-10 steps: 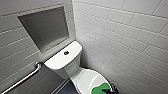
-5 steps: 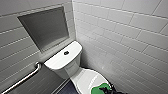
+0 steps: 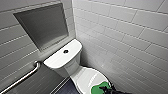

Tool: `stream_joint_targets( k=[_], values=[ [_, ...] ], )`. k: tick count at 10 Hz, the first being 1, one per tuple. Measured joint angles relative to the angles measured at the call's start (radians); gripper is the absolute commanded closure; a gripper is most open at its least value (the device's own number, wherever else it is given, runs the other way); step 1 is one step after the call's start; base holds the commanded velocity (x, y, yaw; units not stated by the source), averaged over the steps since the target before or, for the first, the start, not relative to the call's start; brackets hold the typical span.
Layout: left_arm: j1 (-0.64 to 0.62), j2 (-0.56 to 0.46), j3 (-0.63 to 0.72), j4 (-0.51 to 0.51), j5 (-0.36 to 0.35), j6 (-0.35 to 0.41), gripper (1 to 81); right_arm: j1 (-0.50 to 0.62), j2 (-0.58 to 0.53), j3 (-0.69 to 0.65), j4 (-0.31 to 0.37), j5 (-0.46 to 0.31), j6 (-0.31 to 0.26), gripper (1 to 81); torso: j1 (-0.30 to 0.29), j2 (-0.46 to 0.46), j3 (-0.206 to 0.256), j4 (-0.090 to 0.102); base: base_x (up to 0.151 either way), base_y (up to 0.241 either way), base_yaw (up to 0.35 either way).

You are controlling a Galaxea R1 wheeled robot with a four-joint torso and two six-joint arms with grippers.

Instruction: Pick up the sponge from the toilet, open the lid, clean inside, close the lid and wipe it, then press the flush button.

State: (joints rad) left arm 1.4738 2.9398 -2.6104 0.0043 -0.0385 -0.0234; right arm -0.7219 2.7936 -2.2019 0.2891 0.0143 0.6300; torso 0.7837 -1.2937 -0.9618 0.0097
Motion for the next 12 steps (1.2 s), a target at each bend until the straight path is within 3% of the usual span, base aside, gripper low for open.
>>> stream_joint_targets(
  k=[7, 12],
  values=[
    [-0.002, 0.002, 0.0, 0.0, 0.0, 0.0, 1.0, 0.048, 0.004, -0.045, -0.032, 0.02, -0.003, 1.0, 0.0, 0.0, -0.004, 0.0, 0.0, 0.0, 0.0],
    [0.001, 0.001, -0.002, 0.0, 0.002, 0.0, 1.0, 0.031, 0.076, -0.146, -0.076, 0.027, -0.004, 1.0, 0.0, 0.0, -0.004, 0.0, 0.0, 0.0, 0.0]
  ],
)
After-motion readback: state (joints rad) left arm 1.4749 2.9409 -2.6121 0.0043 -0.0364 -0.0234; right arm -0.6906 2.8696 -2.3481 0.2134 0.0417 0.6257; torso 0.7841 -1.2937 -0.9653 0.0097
